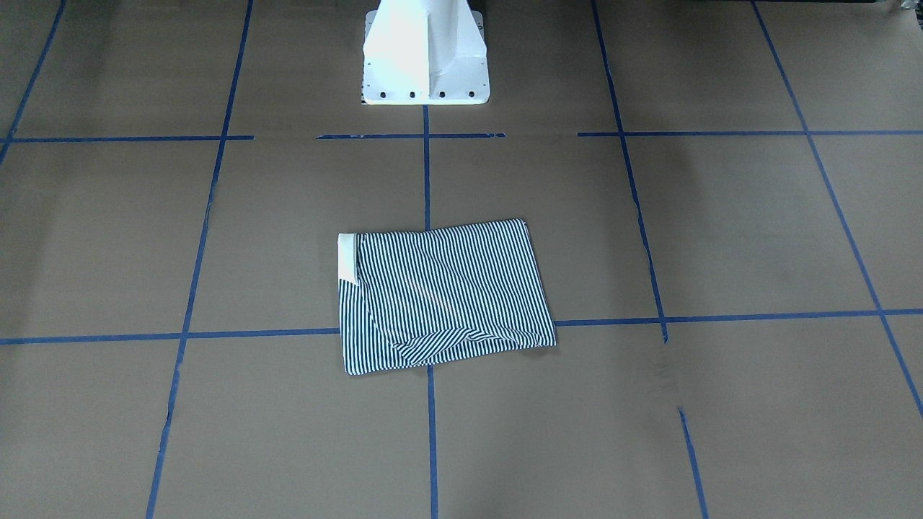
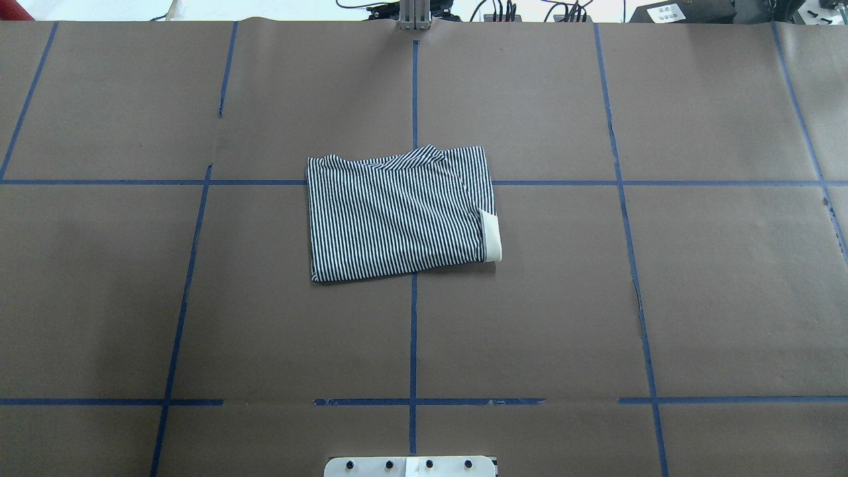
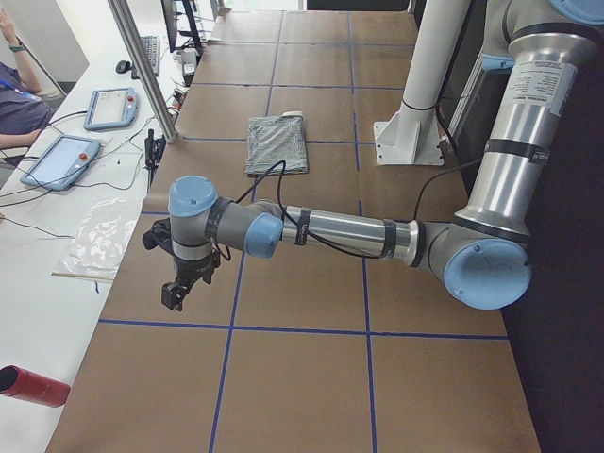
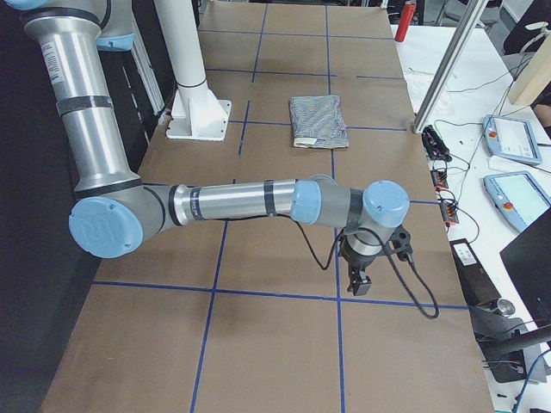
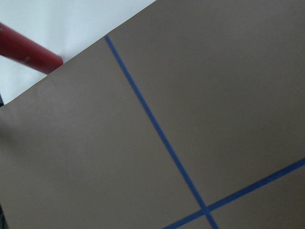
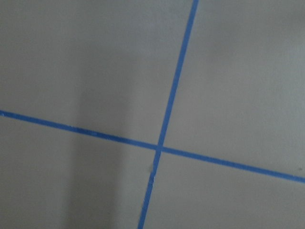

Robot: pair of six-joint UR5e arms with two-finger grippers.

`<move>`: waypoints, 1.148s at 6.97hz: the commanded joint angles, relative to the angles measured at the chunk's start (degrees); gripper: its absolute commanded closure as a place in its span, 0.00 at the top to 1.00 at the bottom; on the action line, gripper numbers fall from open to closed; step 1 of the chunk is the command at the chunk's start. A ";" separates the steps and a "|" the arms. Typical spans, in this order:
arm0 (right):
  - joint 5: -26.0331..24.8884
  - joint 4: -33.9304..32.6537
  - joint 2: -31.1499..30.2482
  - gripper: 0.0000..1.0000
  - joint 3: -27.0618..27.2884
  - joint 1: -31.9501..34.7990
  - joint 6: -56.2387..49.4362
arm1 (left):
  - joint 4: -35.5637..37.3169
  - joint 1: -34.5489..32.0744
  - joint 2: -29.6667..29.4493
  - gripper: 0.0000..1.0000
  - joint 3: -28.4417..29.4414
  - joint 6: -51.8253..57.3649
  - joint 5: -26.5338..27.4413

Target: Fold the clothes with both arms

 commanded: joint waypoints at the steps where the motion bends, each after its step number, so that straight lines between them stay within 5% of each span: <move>1: 0.51 -0.34 -4.40 1.00 3.04 1.02 -1.08 | -0.72 -1.49 3.29 1.00 0.27 1.53 -2.70; 4: 2.44 4.20 -8.97 1.00 3.74 1.02 -0.13 | -1.36 -0.87 7.59 1.00 -2.25 -6.19 -2.79; 8: 3.06 17.56 -10.13 1.00 3.83 -3.53 20.76 | 5.94 -0.87 11.81 1.00 -11.48 -12.07 -3.49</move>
